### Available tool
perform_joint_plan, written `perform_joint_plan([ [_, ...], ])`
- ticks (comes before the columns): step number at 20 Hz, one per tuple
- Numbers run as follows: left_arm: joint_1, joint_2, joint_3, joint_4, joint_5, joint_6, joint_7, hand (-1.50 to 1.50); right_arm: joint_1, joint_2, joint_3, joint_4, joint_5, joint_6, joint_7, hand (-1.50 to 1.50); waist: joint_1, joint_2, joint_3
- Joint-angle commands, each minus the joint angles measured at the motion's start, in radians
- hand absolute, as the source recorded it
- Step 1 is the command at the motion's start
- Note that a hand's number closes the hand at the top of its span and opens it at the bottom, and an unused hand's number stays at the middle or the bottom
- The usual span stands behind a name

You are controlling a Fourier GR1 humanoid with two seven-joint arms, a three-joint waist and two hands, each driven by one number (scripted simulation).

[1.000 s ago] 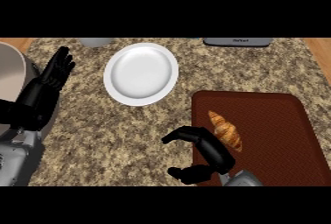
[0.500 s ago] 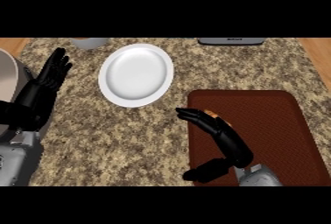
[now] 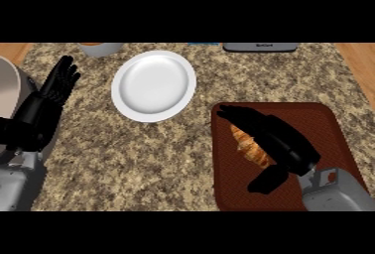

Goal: Pick the croissant from the tray and place it in the plate

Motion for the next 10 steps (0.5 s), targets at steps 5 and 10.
perform_joint_plan([
  [5,-0.041,-0.031,-0.009,0.017,-0.027,0.024,0.008,0.0,-0.068,-0.075,0.084,-0.095,-0.017,0.355,0.365,-1.5,-0.01,0.004,0.002],
  [10,-0.018,-0.034,0.027,-0.008,-0.021,-0.008,0.013,0.0,-0.132,0.03,0.068,0.01,0.058,0.389,0.397,-1.5,0.009,0.009,0.004],
])
